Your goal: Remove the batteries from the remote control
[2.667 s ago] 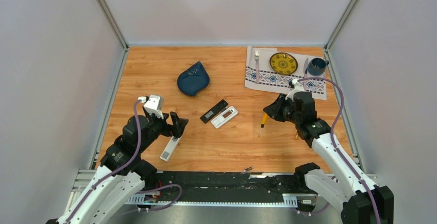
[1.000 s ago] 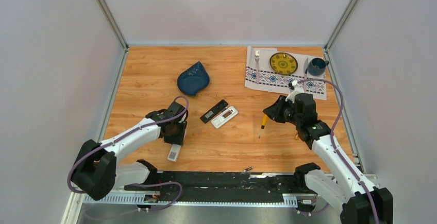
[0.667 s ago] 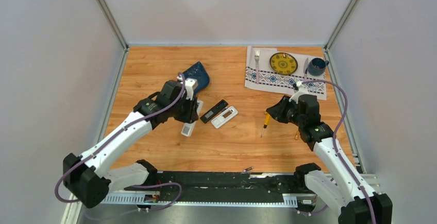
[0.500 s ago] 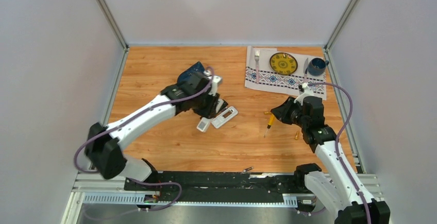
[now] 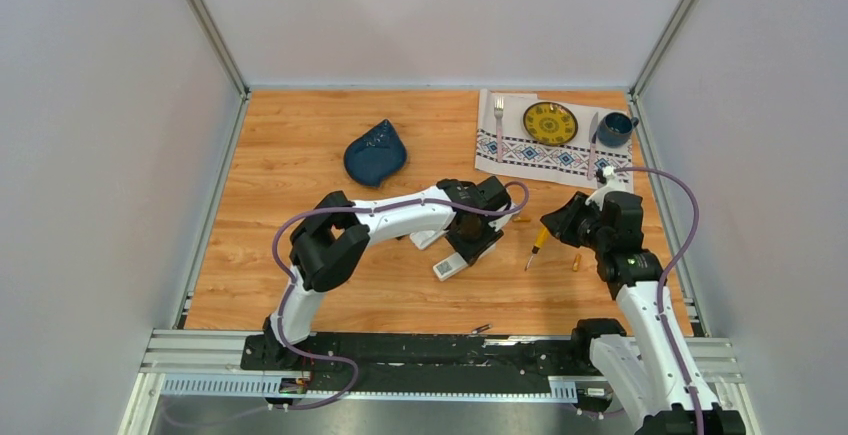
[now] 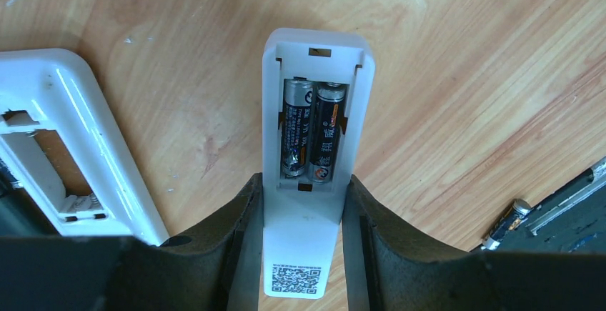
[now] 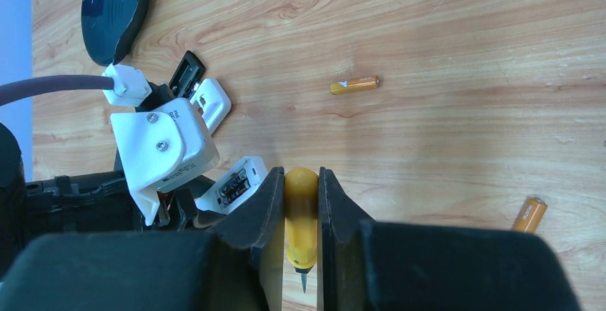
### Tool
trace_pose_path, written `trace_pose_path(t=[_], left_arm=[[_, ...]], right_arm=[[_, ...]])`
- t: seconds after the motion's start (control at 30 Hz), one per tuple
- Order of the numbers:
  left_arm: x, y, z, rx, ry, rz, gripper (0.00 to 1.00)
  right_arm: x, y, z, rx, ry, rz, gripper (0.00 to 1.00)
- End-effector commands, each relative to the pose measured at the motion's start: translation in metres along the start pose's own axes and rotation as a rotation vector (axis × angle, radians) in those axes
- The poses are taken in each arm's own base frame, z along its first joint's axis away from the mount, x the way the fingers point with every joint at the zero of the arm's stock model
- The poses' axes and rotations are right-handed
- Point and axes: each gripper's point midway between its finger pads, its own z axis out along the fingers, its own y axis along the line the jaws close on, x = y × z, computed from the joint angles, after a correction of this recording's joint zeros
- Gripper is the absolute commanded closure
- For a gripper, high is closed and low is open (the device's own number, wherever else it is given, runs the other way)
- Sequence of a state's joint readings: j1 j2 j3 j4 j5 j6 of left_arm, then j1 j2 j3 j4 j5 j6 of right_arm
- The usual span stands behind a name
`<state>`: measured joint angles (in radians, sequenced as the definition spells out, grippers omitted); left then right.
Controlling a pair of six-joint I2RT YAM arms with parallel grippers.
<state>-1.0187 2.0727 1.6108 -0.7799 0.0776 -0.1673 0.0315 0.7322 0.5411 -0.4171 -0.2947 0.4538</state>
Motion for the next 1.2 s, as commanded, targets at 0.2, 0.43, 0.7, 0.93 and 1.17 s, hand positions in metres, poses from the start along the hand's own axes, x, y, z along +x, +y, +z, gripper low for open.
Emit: trace_pose_path(t=[0.2, 0.43, 0.7, 0.93, 1.17], left_arm=[[-0.005, 0.004, 0.002, 0.017, -0.049, 0.072, 0.51], [-0.010, 0.003, -0.022, 0.012, -0.146, 0.069, 0.40], [0.022, 0.008, -0.033, -0.001, -0.186, 0.047, 0.36], [0.047, 0.006, -0.023, 0.027, -0.229, -0.011, 0.36], [0.052, 0.014, -0.005, -0.016, -0.216, -0.058, 0.39]], right_arm=[[-0.004, 0.005, 0.001, -0.034, 0.001, -0.031, 1.00], [-0.004, 0.009, 0.004, -0.055, 0.010, -0.027, 1.00], [0.001, 0.009, 0.007, -0.069, 0.027, -0.020, 1.00], [0.001, 0.010, 0.012, -0.082, 0.036, -0.007, 1.00], [0.000, 0.012, 0.017, -0.092, 0.043, 0.000, 1.00]])
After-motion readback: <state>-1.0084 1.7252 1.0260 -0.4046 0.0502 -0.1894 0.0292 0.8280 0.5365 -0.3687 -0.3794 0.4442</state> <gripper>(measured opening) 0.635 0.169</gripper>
